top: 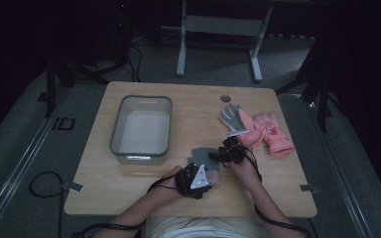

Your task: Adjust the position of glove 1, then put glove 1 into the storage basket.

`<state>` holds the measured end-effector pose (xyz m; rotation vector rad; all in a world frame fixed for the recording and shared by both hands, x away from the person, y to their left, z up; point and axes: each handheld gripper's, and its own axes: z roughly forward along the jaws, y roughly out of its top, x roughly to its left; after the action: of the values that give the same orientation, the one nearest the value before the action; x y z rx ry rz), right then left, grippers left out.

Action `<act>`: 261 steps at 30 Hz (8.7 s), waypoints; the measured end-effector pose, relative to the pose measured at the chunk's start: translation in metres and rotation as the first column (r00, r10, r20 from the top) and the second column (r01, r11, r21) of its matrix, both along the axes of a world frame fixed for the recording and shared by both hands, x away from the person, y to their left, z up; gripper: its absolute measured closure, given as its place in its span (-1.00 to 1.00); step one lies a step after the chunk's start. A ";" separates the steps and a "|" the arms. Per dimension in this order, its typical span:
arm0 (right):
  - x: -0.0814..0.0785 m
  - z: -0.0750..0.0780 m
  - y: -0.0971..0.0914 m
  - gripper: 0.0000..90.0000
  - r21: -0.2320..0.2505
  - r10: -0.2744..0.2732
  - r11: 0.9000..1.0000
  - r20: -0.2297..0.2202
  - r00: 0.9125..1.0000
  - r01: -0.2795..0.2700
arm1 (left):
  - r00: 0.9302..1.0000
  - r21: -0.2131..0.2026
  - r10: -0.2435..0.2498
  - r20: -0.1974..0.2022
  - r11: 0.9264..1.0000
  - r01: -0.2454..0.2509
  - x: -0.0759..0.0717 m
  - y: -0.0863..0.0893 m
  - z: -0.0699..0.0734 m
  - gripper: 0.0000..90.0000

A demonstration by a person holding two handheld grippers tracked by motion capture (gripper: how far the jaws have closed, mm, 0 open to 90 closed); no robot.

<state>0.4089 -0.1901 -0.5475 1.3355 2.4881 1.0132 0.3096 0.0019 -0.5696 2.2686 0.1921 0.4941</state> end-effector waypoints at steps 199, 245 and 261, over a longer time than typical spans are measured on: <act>0.043 0.092 -0.034 -0.09 0.208 0.105 0.964 0.267 0.958 -0.163 | 0.974 0.095 0.050 -0.220 0.995 -0.030 0.078 0.038 0.108 -0.97; 0.110 0.058 -0.087 0.48 -0.129 0.086 0.990 0.221 0.971 -0.059 | 0.969 0.026 0.183 -0.164 0.983 -0.181 -0.010 0.021 0.011 -0.97; 0.120 0.017 -0.075 0.52 -0.256 0.128 0.962 0.132 0.983 -0.091 | 0.968 -0.008 0.214 -0.130 0.976 -0.217 -0.017 0.023 0.008 -0.97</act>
<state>0.5288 -0.2651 -0.5302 1.0212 2.5001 0.7551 0.2928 0.0246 -0.5616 2.2705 0.5122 0.4547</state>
